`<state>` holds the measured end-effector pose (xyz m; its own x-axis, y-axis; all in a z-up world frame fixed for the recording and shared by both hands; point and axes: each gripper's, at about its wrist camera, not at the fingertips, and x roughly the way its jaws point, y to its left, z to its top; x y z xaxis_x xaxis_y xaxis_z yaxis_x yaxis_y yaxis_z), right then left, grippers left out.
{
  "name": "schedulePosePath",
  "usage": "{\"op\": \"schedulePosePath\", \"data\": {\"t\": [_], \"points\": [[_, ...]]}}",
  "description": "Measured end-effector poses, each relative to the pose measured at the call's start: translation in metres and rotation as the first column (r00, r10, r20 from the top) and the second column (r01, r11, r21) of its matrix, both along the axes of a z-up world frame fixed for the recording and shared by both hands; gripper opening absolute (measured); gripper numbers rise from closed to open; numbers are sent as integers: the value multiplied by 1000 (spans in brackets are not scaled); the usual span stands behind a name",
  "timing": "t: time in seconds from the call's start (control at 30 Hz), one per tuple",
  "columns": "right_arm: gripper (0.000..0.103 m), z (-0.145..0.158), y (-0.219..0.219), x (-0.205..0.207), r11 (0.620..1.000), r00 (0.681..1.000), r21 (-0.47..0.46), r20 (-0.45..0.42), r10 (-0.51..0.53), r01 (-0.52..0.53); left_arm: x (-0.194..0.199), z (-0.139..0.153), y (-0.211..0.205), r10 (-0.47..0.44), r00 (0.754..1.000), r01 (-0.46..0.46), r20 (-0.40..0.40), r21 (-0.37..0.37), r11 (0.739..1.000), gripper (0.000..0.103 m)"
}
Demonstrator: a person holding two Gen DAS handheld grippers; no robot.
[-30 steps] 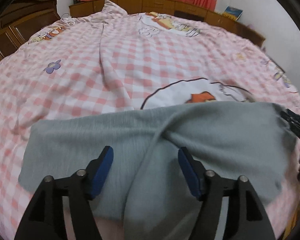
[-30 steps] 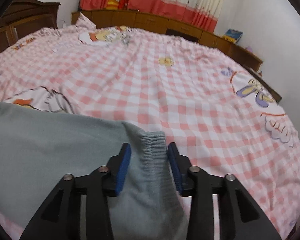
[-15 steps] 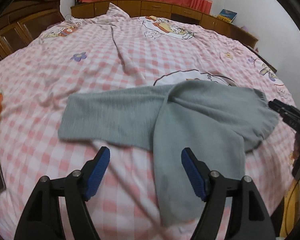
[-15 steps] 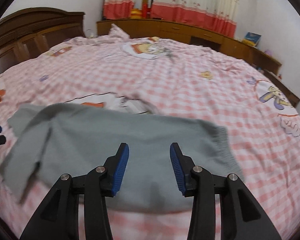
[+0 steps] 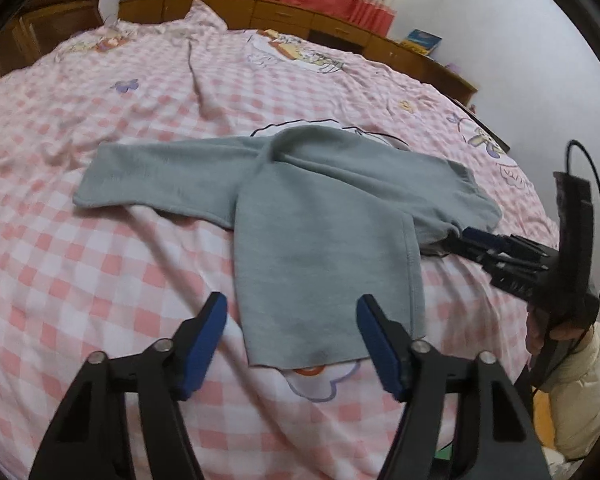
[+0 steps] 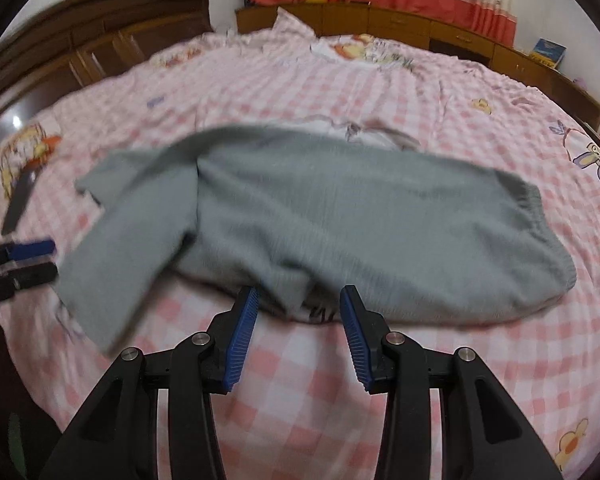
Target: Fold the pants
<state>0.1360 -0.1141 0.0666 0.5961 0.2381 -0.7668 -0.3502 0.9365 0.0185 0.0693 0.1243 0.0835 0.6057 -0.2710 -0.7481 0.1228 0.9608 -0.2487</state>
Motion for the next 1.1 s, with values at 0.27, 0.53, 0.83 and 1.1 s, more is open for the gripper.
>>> {"op": "schedulePosePath", "data": {"t": [0.27, 0.53, 0.83, 1.1], "points": [[43, -17, -2, -3, 1000, 998, 11, -56, -14, 14, 14, -5, 4, 4, 1000, -3, -11, 56, 998, 44], [43, -16, -8, -5, 998, 998, 48, -54, -26, 29, 9, -30, 2, -3, 997, 7, -80, 56, 998, 45], [43, -4, -15, -14, 991, 999, 132, 8, -35, 34, 6, -39, -16, 42, 999, -42, -27, -6, 999, 48], [43, 13, -22, -15, 985, 996, 170, 74, -52, 39, 11, -29, -1, 103, 994, -104, -29, -64, 992, 7]]}}
